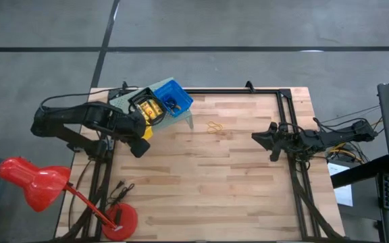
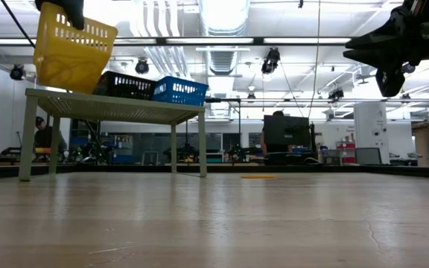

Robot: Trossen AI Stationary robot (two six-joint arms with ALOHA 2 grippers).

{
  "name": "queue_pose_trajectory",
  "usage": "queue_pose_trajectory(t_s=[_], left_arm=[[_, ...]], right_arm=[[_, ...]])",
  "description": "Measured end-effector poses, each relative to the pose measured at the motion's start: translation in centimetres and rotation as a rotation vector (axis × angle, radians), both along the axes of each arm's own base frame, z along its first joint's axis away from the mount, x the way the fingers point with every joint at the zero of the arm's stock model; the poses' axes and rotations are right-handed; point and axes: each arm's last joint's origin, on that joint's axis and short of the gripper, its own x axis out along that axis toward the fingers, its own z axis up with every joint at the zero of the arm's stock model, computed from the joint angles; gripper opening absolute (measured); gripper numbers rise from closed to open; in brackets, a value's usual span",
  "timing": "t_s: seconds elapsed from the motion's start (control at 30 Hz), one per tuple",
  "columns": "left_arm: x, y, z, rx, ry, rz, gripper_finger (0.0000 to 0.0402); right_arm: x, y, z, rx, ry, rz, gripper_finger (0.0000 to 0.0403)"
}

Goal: Pick & Place Office Desk Supplies
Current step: Put the yellow basket on the shelf

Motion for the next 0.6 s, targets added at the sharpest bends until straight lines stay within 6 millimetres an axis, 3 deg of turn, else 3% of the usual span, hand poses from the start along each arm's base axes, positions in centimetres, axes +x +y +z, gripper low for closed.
queue_pose_trajectory(t_s=[0.33,0.6], left_arm=[[0.0,-0.1,-0.1,-0.004,0.004,0.028,0.0012],[0.0,0.0,-3.1,0.029,0.115,0.007,0.0012]], right_arm=[[0.0,0.0,0.0,0.000,0.000,0.000,0.0068],[0.0,0.0,0.0,0.000,0.000,0.000,0.0068]])
